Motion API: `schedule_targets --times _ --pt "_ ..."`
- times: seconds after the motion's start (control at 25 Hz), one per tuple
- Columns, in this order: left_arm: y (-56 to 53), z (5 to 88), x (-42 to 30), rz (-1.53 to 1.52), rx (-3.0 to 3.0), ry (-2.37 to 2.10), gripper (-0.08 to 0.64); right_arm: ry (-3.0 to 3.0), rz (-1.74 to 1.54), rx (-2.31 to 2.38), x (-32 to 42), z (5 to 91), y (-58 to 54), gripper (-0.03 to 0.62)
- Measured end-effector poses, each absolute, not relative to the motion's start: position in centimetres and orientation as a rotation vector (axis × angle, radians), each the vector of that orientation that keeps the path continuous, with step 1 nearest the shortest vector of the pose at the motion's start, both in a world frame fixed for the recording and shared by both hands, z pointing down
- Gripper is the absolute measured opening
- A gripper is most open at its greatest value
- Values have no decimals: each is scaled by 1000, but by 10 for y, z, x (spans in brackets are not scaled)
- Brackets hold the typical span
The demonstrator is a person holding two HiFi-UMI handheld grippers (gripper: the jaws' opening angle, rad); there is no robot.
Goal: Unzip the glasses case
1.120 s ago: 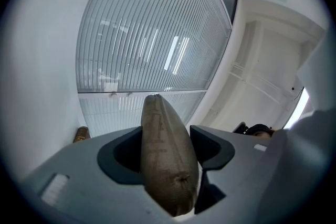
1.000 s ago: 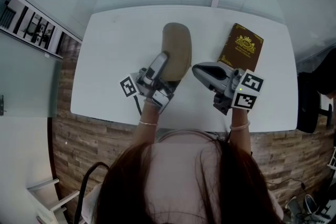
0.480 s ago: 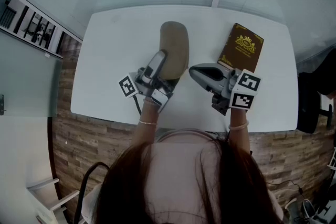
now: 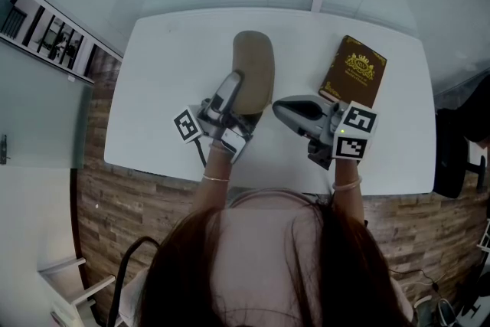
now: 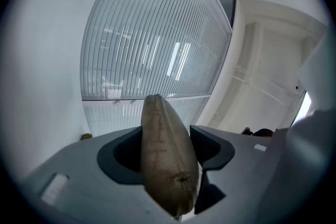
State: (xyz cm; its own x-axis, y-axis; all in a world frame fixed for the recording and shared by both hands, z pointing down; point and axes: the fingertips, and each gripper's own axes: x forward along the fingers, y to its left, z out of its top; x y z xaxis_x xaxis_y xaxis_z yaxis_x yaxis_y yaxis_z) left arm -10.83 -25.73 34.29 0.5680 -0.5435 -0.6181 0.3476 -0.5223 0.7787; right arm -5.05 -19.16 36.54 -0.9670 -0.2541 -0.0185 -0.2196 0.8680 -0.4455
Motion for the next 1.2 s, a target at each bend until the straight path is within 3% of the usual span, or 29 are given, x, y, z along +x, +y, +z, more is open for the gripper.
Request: schedule_targets --times 1.2 --pt "-267 354 -117 -1161 1705 -301 281 3033 -715 -353 -71 378 -182 3"
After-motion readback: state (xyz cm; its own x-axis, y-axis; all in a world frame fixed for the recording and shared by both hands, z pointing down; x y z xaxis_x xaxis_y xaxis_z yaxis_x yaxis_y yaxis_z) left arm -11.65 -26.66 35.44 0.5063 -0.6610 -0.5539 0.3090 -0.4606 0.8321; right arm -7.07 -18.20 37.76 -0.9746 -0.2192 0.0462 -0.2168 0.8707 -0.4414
